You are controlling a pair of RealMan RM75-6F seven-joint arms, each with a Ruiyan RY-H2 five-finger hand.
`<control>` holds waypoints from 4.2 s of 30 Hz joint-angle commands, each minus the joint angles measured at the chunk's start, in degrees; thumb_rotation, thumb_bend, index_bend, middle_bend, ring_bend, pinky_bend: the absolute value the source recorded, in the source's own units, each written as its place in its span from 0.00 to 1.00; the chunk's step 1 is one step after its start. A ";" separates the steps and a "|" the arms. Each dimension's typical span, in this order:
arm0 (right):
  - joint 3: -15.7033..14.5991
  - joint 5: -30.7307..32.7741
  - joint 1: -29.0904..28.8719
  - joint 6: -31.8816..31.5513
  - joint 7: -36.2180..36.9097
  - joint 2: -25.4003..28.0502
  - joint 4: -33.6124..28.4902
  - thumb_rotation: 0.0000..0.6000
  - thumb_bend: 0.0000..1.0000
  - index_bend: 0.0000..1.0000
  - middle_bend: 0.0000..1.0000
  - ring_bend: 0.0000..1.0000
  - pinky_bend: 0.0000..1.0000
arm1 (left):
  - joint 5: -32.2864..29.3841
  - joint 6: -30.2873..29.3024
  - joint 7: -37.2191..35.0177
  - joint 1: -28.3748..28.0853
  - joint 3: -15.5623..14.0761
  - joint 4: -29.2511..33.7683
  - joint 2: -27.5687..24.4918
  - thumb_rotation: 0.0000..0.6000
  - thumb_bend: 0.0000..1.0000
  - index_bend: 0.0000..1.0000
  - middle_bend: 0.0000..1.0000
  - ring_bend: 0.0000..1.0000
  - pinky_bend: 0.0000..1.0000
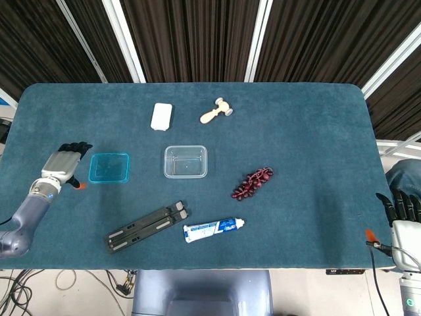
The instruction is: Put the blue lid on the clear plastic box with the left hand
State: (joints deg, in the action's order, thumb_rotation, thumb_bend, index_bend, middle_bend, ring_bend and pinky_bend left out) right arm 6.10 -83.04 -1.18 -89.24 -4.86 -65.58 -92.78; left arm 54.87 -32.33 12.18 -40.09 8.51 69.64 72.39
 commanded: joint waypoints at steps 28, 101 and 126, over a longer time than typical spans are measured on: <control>-0.09 0.35 0.09 0.16 -1.74 -0.35 0.09 1.00 0.29 0.17 0.04 0.02 0.00 | -2.16 5.71 -0.24 -7.57 -2.64 -12.21 10.20 1.00 0.07 0.04 0.05 0.00 0.05; 0.58 2.03 0.24 0.40 -2.62 -0.51 -0.46 1.00 0.29 0.17 0.04 0.02 0.00 | 4.42 3.81 -5.47 -6.58 -3.59 -20.88 15.84 1.00 0.29 0.12 0.35 0.00 0.06; 0.78 2.86 0.29 0.68 -2.83 -0.48 -0.88 1.00 0.29 0.17 0.04 0.02 0.00 | 5.22 1.60 -7.48 -8.93 1.25 -6.48 6.63 1.00 0.29 0.12 0.34 0.00 0.06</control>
State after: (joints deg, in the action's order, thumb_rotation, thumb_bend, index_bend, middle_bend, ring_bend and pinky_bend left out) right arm 6.88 -80.20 -0.90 -88.58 -7.68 -66.06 -93.63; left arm 61.04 -30.44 3.56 -48.06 8.97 61.06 80.42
